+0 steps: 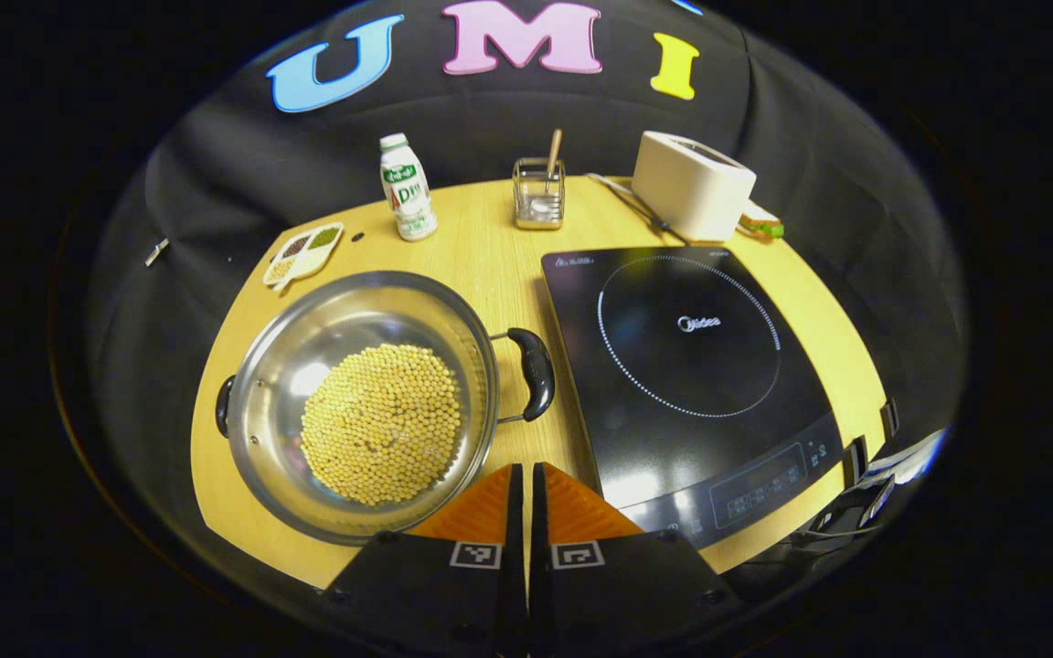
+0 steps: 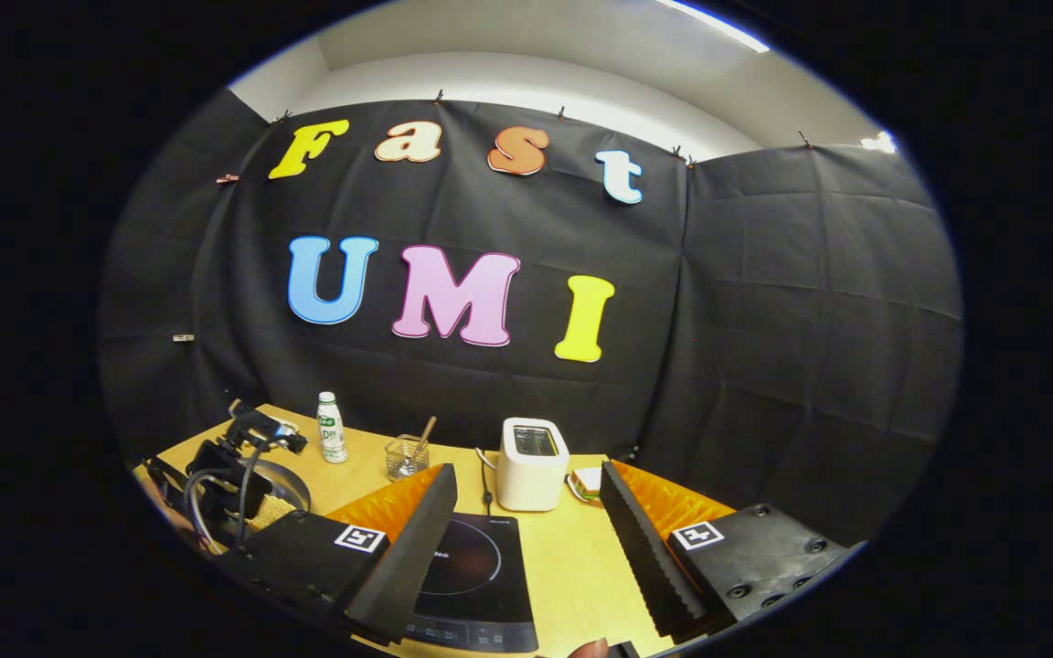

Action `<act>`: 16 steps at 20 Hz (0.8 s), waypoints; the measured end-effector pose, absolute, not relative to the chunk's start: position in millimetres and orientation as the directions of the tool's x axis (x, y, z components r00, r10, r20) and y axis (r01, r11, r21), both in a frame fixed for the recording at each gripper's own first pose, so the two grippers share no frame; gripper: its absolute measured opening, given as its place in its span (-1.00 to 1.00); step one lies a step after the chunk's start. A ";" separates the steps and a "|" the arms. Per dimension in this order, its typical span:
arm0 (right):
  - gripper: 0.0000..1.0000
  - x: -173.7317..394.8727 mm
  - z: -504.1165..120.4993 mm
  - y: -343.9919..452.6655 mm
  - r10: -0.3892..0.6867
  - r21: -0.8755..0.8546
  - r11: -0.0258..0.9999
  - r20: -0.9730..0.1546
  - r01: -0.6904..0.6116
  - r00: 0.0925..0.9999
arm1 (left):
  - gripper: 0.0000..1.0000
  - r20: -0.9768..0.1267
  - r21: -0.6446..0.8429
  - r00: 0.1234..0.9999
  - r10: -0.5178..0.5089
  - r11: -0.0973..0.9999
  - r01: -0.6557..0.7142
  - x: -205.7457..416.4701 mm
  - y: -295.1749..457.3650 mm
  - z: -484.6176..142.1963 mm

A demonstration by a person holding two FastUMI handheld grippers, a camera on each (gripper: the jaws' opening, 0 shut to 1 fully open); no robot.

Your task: First push the handle of the pot to place it horizontally, then grasp the pot with both hands and set it on the induction cooktop.

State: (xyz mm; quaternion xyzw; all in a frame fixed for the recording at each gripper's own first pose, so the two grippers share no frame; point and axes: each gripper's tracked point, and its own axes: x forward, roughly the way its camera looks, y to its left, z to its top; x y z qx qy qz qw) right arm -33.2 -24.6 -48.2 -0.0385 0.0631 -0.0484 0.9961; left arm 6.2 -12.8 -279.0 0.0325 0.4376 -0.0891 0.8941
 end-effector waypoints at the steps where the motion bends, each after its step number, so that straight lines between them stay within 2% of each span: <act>1: 0.95 -30.5 -51.1 -16.1 -0.084 -0.079 0.994 -0.131 0.074 0.988 | -0.88 -0.763 -0.031 0.631 -0.143 0.982 0.186 5.2 -6.7 -267.7; 3: 0.96 -23.7 -59.9 6.7 -0.035 -0.057 0.998 -0.158 0.026 0.987 | -0.74 -0.713 -0.057 0.681 -0.165 0.982 0.178 4.8 6.8 -245.6; 7: 0.96 -8.1 -81.5 54.5 0.069 -0.002 0.997 -0.216 -0.071 0.974 | 0.08 -0.620 -0.098 0.767 -0.165 0.986 0.133 13.3 44.9 -208.9; 8: 0.96 -3.5 -87.0 66.3 0.092 0.007 0.996 -0.229 -0.093 0.969 | 0.48 -0.601 -0.097 0.783 -0.160 0.987 0.127 15.8 55.7 -203.3; 10: 0.96 6.0 -98.0 87.4 0.133 0.031 0.991 -0.259 -0.129 0.957 | 0.75 -0.583 -0.062 0.803 -0.124 0.992 0.107 19.4 83.0 -199.7; 11: 0.96 10.5 -105.6 98.0 0.151 0.045 0.989 -0.276 -0.144 0.949 | 0.95 -0.577 -0.044 0.810 -0.106 0.994 0.098 19.2 96.3 -199.6; 16: 0.96 25.6 -159.1 154.2 0.247 0.131 0.969 -0.411 -0.211 0.878 | 0.96 -0.598 -0.063 0.798 -0.075 0.997 0.046 27.2 156.5 -219.5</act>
